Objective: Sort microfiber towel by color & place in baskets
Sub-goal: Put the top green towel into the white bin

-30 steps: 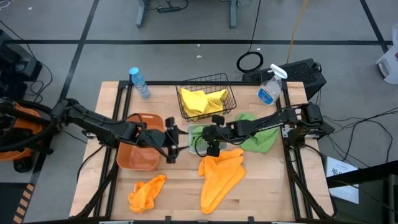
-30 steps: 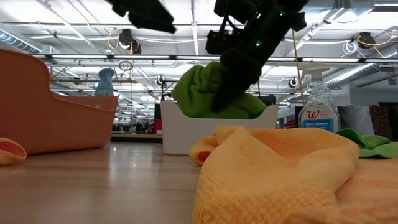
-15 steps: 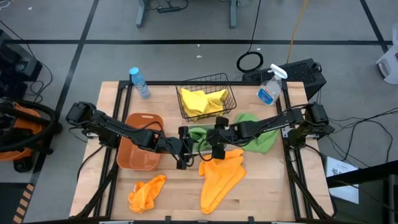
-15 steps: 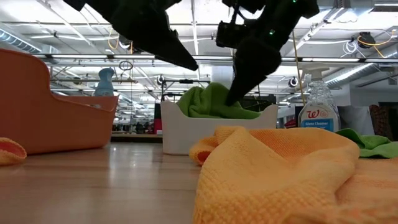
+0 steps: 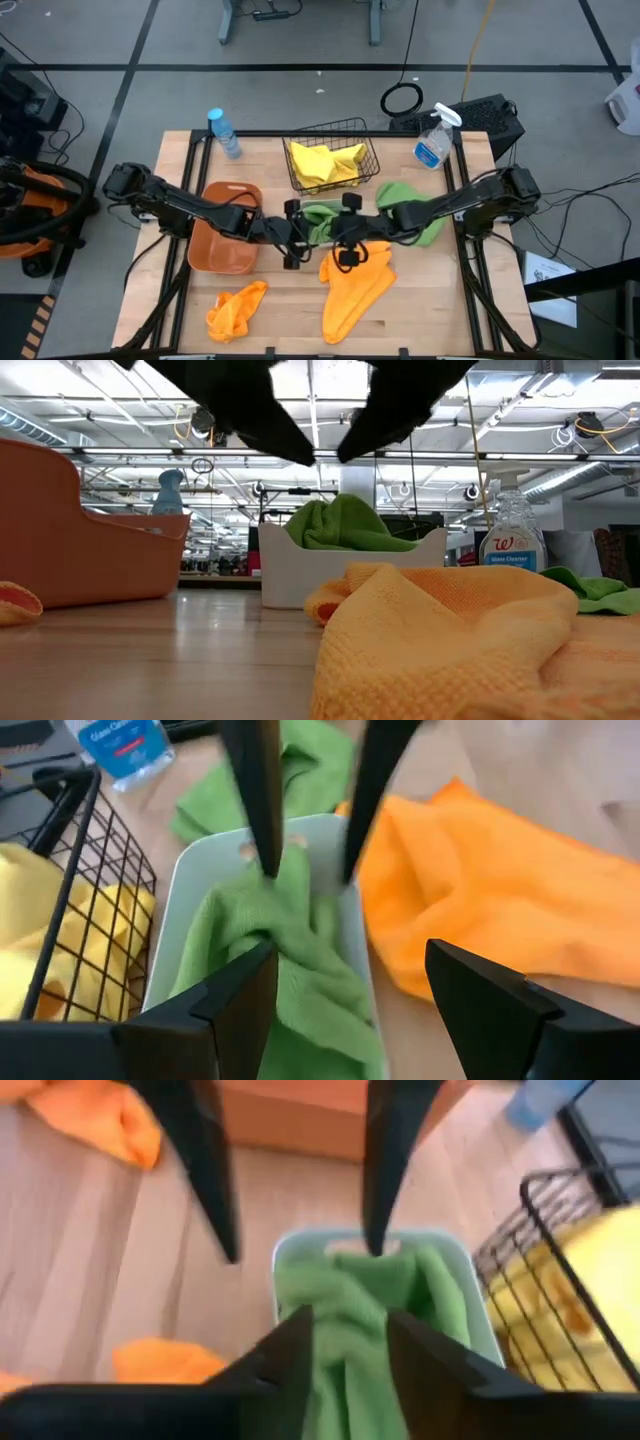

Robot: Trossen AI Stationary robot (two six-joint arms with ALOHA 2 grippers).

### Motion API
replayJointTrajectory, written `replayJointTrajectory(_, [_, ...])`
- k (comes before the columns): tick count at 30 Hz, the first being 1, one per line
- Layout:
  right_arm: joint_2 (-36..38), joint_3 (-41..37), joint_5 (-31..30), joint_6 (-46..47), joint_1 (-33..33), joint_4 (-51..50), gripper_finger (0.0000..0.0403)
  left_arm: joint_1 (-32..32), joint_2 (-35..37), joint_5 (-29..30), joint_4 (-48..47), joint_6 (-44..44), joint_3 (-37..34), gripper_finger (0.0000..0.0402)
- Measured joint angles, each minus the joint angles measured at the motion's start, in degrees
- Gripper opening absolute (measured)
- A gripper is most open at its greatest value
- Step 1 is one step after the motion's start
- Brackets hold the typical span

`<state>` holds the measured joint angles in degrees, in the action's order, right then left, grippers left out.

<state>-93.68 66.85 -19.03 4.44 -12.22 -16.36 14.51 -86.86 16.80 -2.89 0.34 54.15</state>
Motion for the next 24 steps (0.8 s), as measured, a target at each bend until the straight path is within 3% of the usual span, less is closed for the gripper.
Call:
replayJointTrajectory(4, [-4.1, -0.1, 1.5, -0.3, 1.9, 0.3, 0.0024, 2.6, 2.0, 0.1, -2.0, -2.9, 0.8, 0.0258])
replayJointTrajectory(6, [-6.6, -0.1, 2.3, 0.6, 2.9, 0.7, 0.0008, 4.3, 2.8, 0.4, -2.9, -3.9, 0.8, 0.0258])
replayJointTrajectory(15, [-17.3, -0.1, 5.7, 5.1, 6.9, 1.2, 0.0011, 10.2, 3.4, 5.3, -3.8, -4.5, 0.8, 0.0258])
replayJointTrajectory(24, [-12.7, -0.1, 7.3, 5.4, 6.5, 1.0, 0.0014, 12.0, 3.4, 6.5, -3.8, -4.5, 0.8, 0.0258])
